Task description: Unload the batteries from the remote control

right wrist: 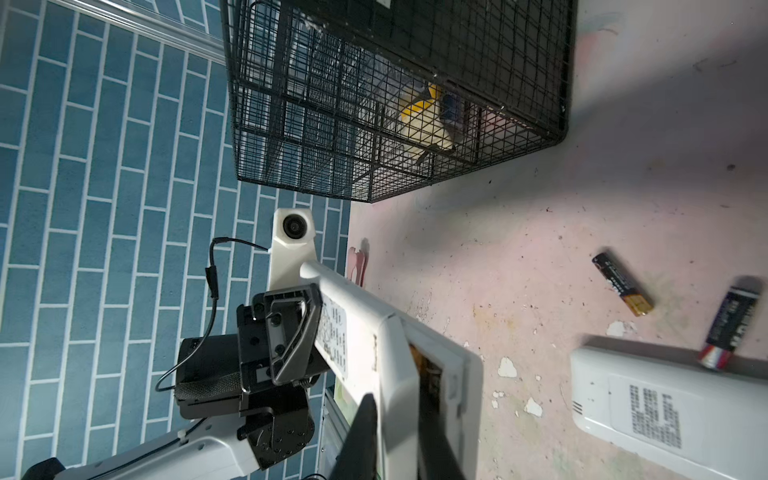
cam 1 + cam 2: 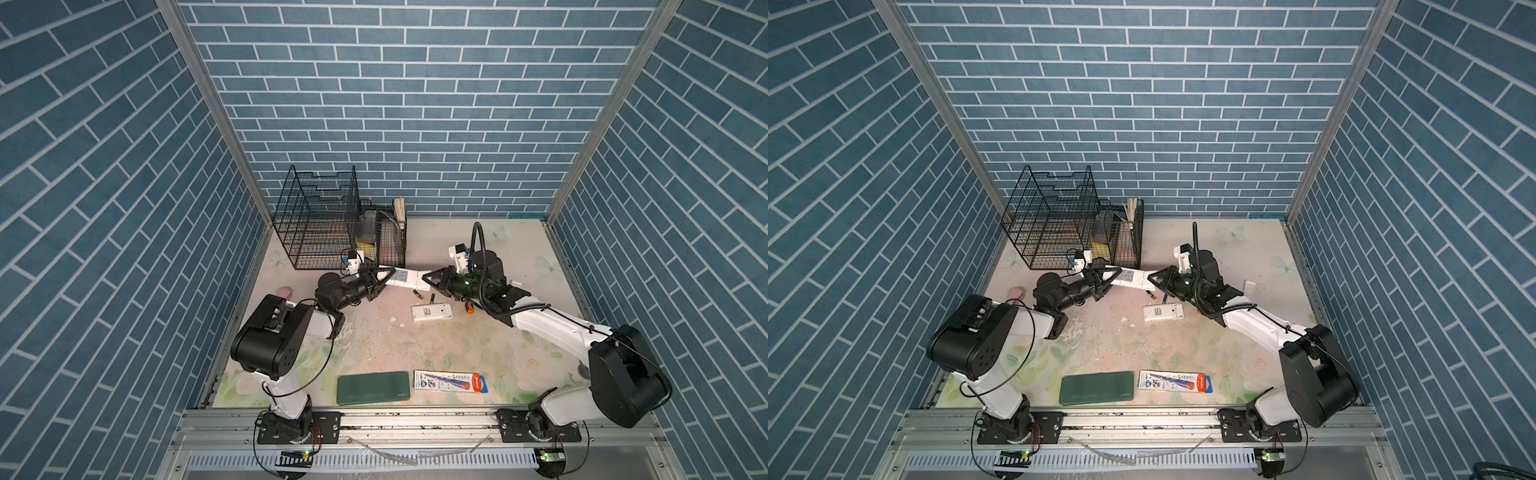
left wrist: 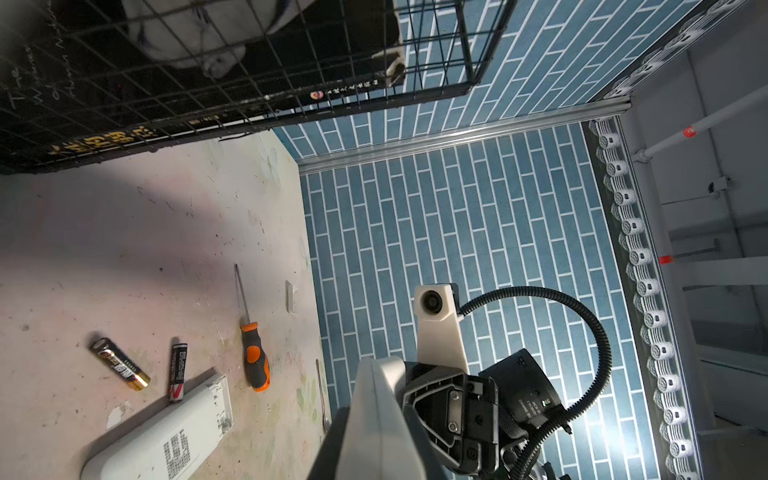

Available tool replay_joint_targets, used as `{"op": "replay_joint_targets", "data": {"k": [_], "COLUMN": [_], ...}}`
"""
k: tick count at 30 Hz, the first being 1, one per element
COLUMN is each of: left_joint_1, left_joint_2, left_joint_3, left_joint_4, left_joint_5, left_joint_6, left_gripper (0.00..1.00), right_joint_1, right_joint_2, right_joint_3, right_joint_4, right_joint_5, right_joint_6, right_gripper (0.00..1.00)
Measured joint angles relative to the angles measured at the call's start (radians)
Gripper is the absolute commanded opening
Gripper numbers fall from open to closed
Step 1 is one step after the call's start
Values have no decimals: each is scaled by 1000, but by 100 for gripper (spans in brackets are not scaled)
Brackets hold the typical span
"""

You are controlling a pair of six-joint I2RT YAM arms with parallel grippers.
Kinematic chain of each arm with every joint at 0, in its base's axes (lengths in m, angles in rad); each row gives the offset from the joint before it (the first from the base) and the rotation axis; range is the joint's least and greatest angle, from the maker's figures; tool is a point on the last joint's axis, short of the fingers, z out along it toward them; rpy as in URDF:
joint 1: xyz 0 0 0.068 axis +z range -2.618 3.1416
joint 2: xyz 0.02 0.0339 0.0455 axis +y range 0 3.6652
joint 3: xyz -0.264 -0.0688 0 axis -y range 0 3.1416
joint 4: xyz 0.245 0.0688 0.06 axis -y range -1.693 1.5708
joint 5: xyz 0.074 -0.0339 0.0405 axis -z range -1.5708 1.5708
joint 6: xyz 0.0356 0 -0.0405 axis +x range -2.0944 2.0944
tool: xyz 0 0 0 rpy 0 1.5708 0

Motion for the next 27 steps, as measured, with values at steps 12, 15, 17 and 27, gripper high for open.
{"op": "replay_joint_targets", "data": {"k": [12,15,17,27], "left_joint_1": [22,44,53,55], "left_joint_2": [0,0,0,-7], "left_joint_3": [0,0,-5,-107], "left_joint_4": [-7,-7,-6,-108], "left_joint_5": [6,5,1,-39], "left_joint_6": [0,4,12,119], "left_gripper": [0,0,0,0], "right_joint_1": [-1,-14,-28,-145], "right_joint_2": [-30,-83,-126,-190], "right_joint_3": [0,0,0,123], "right_joint_4": [-10,-42,-71,-377], "right_joint_5": [-5,-1,8,197], "right_joint_6": [0,-10,-31,-288], "right_gripper": [4,3,3,1]}}
